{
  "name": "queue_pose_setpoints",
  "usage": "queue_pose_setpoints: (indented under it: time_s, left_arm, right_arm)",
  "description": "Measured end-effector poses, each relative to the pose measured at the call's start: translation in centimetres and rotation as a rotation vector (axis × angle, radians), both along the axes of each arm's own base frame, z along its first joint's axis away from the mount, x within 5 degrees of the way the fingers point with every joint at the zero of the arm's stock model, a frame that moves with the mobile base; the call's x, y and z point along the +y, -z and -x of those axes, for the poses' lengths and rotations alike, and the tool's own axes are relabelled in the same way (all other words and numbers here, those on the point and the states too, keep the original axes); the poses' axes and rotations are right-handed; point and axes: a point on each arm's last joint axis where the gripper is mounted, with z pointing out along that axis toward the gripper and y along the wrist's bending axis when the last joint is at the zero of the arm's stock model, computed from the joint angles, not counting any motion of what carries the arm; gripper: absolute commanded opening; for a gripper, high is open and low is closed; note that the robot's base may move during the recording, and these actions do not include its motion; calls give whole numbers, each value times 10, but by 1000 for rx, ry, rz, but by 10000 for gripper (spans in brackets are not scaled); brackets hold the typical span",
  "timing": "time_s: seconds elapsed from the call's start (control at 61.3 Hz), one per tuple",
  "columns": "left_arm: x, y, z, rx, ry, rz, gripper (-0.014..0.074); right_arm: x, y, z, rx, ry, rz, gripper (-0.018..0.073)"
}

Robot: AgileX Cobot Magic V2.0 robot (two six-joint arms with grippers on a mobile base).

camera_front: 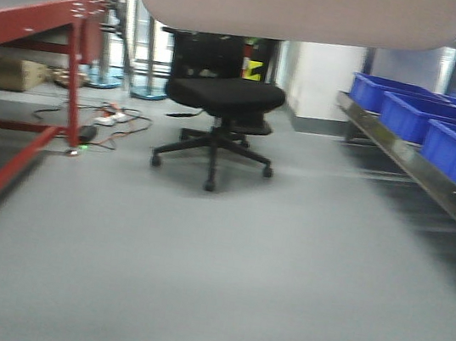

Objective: Grab white bin and place on right shelf
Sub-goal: 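Drive the base away from the red table carrying the bin, then drive the base up to the steel shelf with blue crates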

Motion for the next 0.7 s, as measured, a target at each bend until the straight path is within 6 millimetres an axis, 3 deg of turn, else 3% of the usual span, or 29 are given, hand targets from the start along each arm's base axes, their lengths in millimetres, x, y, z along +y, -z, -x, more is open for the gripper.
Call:
queue_pose_setpoints:
  time_s: [0.702]
  left_arm:
    - [0, 0, 0, 0, 0, 0, -126]
  right_arm:
    - [0, 0, 0, 0, 0, -1, 57]
